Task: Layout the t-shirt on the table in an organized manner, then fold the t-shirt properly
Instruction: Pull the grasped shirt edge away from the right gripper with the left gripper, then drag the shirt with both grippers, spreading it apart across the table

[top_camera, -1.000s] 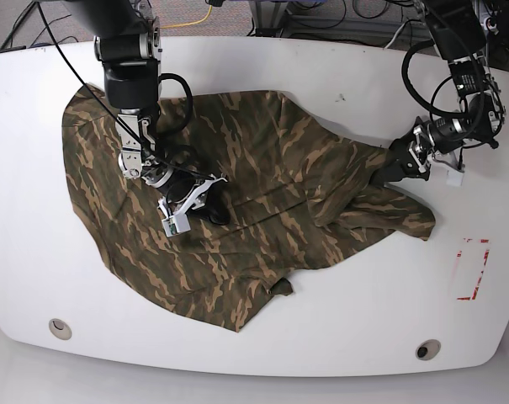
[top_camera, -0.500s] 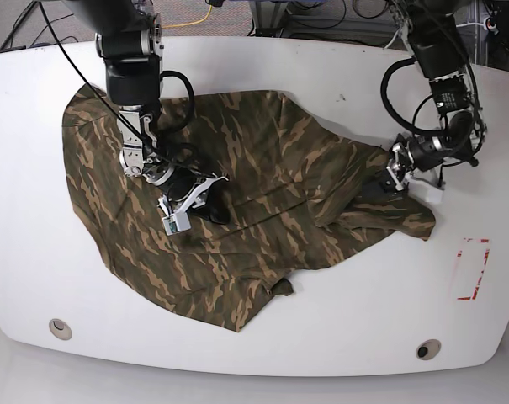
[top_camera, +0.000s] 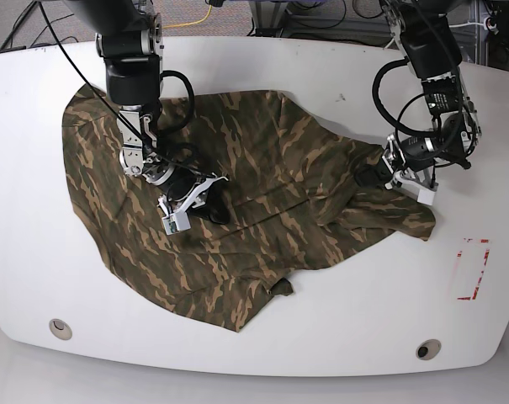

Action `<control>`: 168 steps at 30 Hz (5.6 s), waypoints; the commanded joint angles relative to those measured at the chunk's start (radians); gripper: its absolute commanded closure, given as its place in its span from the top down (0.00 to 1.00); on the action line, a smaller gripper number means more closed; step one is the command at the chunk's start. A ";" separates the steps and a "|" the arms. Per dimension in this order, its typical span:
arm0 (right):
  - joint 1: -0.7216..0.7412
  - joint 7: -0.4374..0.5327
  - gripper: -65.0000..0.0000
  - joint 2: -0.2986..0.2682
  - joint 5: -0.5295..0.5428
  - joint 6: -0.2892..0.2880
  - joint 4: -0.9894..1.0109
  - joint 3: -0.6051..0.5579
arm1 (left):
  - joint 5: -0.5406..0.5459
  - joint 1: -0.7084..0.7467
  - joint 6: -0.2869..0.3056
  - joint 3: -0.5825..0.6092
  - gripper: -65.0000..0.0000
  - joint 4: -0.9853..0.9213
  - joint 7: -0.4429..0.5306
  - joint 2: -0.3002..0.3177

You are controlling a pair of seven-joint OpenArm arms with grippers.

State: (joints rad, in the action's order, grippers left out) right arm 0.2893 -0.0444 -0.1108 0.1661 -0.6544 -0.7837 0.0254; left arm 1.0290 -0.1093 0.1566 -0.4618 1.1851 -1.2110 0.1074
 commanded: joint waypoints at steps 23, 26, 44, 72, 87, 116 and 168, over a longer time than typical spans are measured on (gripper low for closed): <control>-0.006 -0.108 0.04 -0.005 -0.067 0.045 0.011 -0.002 | 0.126 0.210 -0.002 0.024 0.04 0.293 -0.108 0.151; -0.002 -0.108 0.04 -0.007 -0.067 0.045 0.011 -0.002 | 0.173 0.265 -0.004 0.021 0.04 0.330 -0.108 0.196; 0.000 -0.108 0.04 -0.008 -0.067 0.045 0.011 -0.002 | 0.198 0.555 0.001 -0.197 0.04 0.487 -0.185 0.285; -0.003 -0.108 0.04 -0.008 -0.067 0.037 -0.001 -0.002 | 0.366 0.843 0.001 -0.384 0.47 0.691 -0.185 0.286; -0.108 -0.252 0.48 -0.003 -0.069 0.045 -0.440 -0.002 | 0.380 0.382 -0.004 -0.325 0.56 0.643 -0.185 0.344; 0.347 -0.269 0.77 -0.040 -0.075 0.045 -0.024 0.092 | 0.063 -0.172 -0.001 -0.030 0.56 0.278 -0.185 0.130; -0.193 -0.484 0.78 -0.209 -0.066 -0.031 -0.567 0.637 | 0.044 0.053 0.001 -0.007 0.55 0.418 -0.169 0.156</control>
State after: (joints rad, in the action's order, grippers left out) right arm 0.0864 -0.5331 -0.3077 0.0826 -0.6624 -1.3140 0.6415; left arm 1.0481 -0.0422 0.1566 -0.4656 1.5833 -1.3907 0.2504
